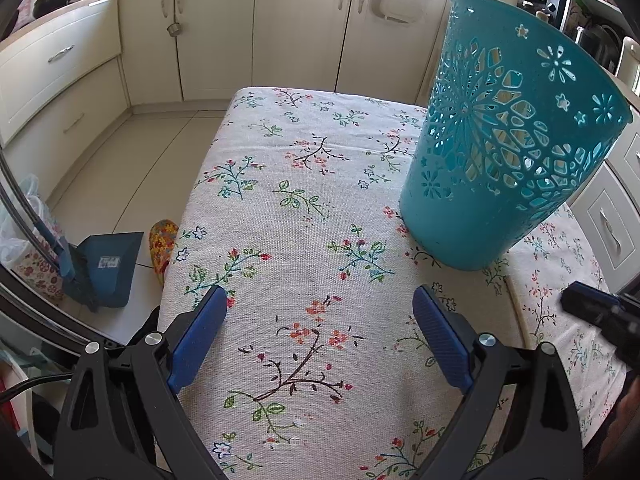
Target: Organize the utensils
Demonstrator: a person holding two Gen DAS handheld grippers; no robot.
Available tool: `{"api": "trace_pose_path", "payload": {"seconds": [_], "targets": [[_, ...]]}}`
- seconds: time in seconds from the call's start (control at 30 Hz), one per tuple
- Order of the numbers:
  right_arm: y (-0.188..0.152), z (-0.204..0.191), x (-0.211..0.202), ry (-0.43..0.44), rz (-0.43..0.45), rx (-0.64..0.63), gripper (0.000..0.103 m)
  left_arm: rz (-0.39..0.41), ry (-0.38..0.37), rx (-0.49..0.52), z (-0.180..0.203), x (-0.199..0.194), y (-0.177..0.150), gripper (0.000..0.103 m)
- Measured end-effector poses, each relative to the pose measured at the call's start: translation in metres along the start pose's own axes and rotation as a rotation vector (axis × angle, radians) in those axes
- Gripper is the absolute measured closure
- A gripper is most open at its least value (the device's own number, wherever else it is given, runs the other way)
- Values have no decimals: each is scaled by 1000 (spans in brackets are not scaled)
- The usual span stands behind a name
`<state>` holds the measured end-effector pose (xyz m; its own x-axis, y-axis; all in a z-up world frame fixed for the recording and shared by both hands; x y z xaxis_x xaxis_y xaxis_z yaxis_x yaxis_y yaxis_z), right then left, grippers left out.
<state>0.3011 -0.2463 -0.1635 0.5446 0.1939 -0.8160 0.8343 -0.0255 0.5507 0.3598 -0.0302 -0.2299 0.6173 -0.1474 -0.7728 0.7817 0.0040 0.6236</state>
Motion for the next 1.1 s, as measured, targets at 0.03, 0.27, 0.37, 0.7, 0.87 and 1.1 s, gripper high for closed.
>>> {"api": "trace_pose_path", "payload": {"seconds": [0.03,0.27,0.37,0.7,0.87,1.1], "targets": [[-1,-6,5,-10,7,-27,54,-1,1,0,0,0,0,13],[-12,-16,35,-79,-20,-107,97,-2,-5,-6,-1,1,0,13],[-6,0,25,-92,1,-70,97,-1,-11,-4,0,0,0,13],[18,49,20,-114,-14,27,63,-2,-14,-2,0,0,0,13],[10,40,38,-100,-61,9,58,-4,-14,0,0,1,0,13],[-3,19,39,-147,-42,-110,97,-5,-15,-2,1,2,1,13]]}}
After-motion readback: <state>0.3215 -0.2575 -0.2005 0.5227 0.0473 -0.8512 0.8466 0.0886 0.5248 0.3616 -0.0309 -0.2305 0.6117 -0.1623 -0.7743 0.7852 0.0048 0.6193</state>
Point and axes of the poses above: each gripper's, at about its wrist camera, not at the fingertips, and x roughly the way its jaws point, z to its right, y to its top, the point moved 4 cm from there along x, roughly the way its jaws point
